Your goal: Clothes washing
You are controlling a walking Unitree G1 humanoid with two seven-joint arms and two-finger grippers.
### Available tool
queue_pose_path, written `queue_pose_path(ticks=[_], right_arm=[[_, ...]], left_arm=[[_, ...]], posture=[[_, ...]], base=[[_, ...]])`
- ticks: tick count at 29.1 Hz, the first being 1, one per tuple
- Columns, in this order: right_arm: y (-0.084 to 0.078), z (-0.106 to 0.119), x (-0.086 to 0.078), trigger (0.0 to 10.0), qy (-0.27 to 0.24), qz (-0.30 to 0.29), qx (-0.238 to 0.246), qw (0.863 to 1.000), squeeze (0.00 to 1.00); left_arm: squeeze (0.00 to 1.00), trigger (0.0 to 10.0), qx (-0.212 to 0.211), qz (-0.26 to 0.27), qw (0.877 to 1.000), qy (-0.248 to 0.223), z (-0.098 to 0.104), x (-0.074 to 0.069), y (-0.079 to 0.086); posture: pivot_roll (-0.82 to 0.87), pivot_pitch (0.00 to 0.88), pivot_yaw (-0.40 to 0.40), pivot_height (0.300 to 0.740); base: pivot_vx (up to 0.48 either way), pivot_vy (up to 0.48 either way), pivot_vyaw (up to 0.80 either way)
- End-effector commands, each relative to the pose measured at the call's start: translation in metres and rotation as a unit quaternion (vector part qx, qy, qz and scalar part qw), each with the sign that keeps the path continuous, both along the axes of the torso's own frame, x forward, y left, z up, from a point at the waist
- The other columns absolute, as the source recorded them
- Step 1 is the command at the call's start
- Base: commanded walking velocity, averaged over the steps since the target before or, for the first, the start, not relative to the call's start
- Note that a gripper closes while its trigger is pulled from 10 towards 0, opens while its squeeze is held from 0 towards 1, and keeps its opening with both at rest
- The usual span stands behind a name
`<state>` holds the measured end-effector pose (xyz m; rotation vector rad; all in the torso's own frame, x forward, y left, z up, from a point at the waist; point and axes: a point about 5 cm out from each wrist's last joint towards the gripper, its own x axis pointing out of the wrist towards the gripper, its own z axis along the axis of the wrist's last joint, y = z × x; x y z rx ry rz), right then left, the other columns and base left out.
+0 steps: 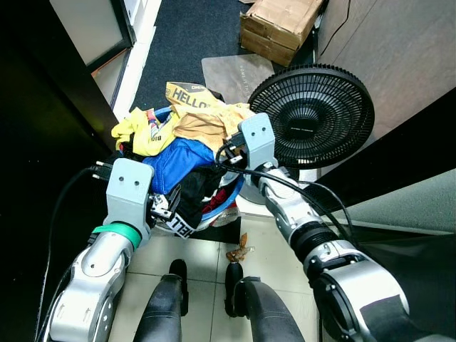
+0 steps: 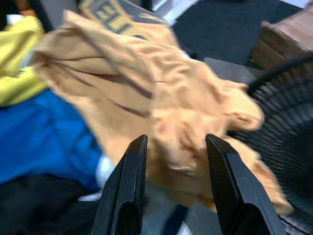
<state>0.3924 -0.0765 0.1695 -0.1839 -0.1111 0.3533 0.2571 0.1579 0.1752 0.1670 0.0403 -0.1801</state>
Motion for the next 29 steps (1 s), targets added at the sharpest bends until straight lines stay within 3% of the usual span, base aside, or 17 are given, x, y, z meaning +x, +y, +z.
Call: queue_pose_path(ticks=[1,4,13,19,23,29], right_arm=[[-0.002,-0.012,-0.002,10.0,0.025,-0.007,-0.002,1.0,0.0],[-0.011,-0.009,0.001,10.0,0.028,-0.021,-0.005,0.999,0.0],[-0.011,-0.011,0.001,10.0,0.034,-0.027,-0.01,0.999,0.0],[0.003,-0.013,-0.001,10.0,0.041,-0.014,-0.008,0.999,0.0],[0.006,-0.026,-0.004,10.0,0.071,-0.01,-0.034,0.997,0.0],[0.008,-0.025,-0.004,10.0,0.074,-0.001,-0.033,0.997,0.0]], left_arm=[[0.0,10.0,-0.001,-0.001,1.0,0.018,-0.007,-0.004,-0.001],[0.0,10.0,-0.001,-0.002,1.0,0.02,-0.007,-0.005,-0.001],[0.0,10.0,-0.001,-0.002,1.0,0.024,-0.007,-0.008,-0.001],[0.0,10.0,0.0,0.008,1.0,0.027,-0.006,-0.012,0.001],[0.0,10.0,0.0,0.014,0.999,0.03,-0.007,-0.015,0.003],[0.0,10.0,-0.001,0.019,0.999,0.031,-0.008,-0.017,0.003]], posture=[[0.11,0.476,-0.047,0.74],[0.11,0.484,-0.044,0.74],[0.12,0.493,-0.043,0.74],[0.13,0.512,-0.055,0.74],[0.13,0.519,-0.064,0.74],[0.14,0.518,-0.07,0.74]], base=[[0.0,0.0,0.0],[0.0,0.0,0.0],[0.0,0.0,0.0],[0.0,0.0,0.0],[0.0,0.0,0.0],[0.0,0.0,0.0]])
